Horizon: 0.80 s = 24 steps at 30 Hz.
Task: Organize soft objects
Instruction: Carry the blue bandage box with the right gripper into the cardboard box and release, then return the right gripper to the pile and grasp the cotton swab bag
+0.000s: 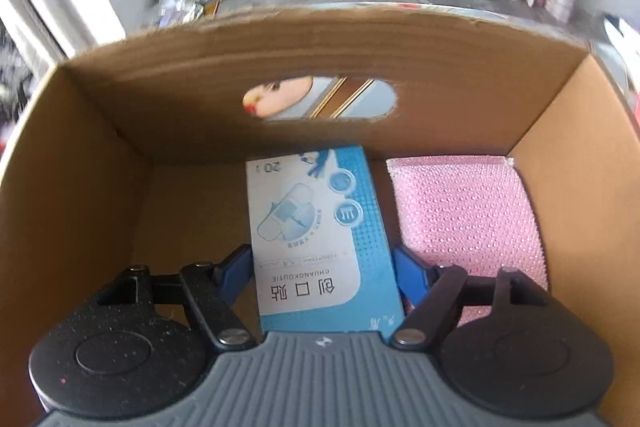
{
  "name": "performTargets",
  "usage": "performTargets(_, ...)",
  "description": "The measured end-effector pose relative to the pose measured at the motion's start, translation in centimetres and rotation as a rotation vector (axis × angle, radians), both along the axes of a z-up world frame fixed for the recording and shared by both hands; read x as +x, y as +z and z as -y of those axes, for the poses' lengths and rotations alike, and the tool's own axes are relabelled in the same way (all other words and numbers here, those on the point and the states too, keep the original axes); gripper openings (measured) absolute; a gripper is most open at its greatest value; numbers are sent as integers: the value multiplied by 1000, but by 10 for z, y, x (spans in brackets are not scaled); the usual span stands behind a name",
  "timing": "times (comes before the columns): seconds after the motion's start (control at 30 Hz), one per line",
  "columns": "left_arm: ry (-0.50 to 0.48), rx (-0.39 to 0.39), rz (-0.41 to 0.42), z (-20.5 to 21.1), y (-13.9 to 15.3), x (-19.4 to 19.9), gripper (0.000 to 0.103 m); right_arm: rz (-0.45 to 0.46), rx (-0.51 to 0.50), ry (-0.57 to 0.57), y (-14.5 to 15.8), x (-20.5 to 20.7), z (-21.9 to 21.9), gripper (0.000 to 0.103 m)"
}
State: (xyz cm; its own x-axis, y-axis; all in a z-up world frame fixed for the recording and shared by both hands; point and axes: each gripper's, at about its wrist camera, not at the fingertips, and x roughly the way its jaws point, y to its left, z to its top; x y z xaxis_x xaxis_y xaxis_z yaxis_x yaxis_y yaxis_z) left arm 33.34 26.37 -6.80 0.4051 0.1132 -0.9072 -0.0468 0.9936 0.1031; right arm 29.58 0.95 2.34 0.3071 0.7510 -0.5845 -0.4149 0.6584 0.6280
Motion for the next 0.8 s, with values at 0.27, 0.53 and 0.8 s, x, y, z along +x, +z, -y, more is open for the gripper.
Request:
performTargets(0.27, 24, -2, 36, 2, 20, -5, 83, 0, 1, -27, 3, -10, 17, 64)
performTargets(0.53, 65, -74, 153, 17, 78, -26, 83, 55, 37, -101, 21, -40, 60, 64)
performTargets(0.8, -135, -202, 275, 104, 142, -60, 83, 170, -24, -271, 44, -66, 152, 65)
